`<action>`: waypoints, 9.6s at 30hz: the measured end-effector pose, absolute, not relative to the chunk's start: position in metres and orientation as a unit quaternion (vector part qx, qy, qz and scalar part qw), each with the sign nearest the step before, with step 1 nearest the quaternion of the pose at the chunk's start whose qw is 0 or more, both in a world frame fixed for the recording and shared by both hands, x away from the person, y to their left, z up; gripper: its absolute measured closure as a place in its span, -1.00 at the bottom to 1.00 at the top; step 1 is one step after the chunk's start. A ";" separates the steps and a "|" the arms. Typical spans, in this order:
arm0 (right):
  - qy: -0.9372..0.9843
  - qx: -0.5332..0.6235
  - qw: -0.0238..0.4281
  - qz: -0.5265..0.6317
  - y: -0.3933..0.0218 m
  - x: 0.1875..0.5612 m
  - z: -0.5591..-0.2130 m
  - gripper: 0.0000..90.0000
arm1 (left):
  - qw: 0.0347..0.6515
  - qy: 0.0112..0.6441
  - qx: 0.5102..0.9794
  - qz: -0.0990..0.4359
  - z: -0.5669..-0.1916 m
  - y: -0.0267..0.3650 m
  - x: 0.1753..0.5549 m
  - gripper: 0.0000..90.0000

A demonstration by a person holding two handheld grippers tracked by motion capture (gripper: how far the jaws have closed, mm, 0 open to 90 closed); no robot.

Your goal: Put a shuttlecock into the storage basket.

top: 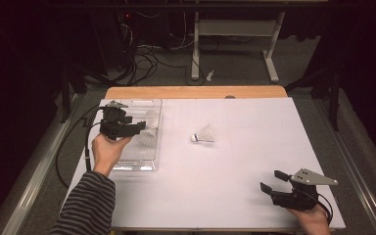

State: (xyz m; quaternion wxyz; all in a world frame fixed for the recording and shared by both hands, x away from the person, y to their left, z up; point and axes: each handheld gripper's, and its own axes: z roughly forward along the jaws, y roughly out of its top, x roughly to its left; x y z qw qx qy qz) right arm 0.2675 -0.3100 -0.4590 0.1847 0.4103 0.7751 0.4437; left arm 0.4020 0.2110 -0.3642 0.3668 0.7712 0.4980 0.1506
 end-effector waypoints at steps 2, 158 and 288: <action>0.775 0.411 0.185 0.444 -0.310 0.268 -0.459 -0.38 | 0.369 0.496 0.772 0.151 -0.363 0.211 0.400 -0.09; 0.770 0.413 0.188 0.448 -0.313 0.264 -0.458 -0.38 | 0.469 0.428 0.763 0.117 -0.413 0.203 0.279 -0.14; 0.771 0.413 0.185 0.447 -0.313 0.265 -0.458 -0.38 | 0.456 0.390 0.794 0.095 -0.401 0.116 0.344 -0.16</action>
